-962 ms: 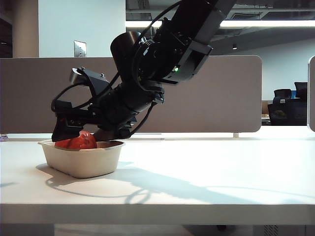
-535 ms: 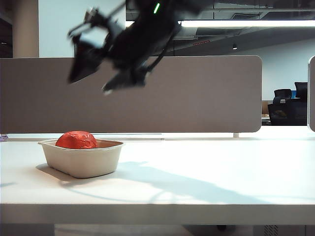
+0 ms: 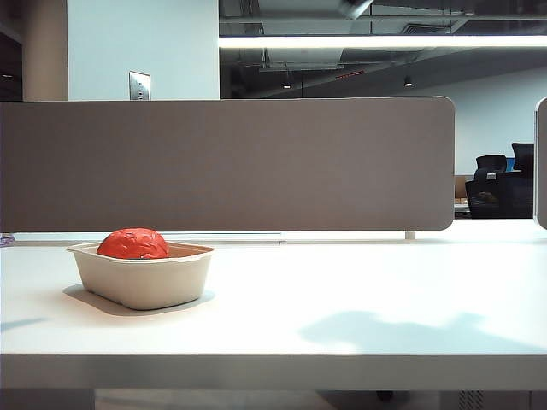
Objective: Pick up the orange and place it into the paper lunchbox.
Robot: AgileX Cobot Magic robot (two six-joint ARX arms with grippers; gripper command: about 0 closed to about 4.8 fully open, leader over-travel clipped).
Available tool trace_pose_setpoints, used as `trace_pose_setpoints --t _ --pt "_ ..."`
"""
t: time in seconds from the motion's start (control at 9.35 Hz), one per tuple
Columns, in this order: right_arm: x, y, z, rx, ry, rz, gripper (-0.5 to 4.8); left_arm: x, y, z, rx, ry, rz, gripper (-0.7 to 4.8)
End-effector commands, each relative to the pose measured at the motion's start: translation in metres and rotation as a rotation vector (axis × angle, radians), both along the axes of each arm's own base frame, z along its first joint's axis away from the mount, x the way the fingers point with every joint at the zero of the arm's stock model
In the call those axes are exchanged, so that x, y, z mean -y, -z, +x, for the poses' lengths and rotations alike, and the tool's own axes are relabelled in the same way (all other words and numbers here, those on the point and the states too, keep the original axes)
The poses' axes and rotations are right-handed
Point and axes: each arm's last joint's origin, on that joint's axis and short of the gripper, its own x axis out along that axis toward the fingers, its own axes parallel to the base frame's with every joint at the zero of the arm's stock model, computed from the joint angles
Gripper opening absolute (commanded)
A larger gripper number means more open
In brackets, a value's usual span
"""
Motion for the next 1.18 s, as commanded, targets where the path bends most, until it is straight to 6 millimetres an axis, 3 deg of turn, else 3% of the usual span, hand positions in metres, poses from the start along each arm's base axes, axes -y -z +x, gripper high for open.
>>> trace_pose_setpoints --t 0.11,0.21,0.64,0.75,1.07,1.18 --pt "0.047 0.028 -0.054 0.143 0.004 0.113 -0.01 -0.002 0.048 -0.007 0.06 0.066 -0.06 -0.06" --pt "0.089 0.088 -0.095 0.4 0.158 0.241 -0.01 -0.015 0.095 -0.031 0.258 0.077 -0.168 -0.06" --pt "0.11 0.109 -0.115 0.552 0.254 0.349 0.0 -0.022 0.129 -0.04 0.263 0.037 -0.163 -0.06" --pt "0.115 0.104 -0.125 0.584 0.176 0.502 0.0 -0.021 0.173 -0.036 0.33 -0.023 -0.194 -0.06" --pt "0.115 0.104 -0.125 0.584 0.176 0.501 0.0 -0.02 0.193 -0.034 0.304 -0.022 -0.244 -0.06" --pt "0.115 0.104 -0.125 0.584 0.176 0.502 0.0 -0.059 0.185 -0.035 0.453 -0.291 -0.216 -0.06"
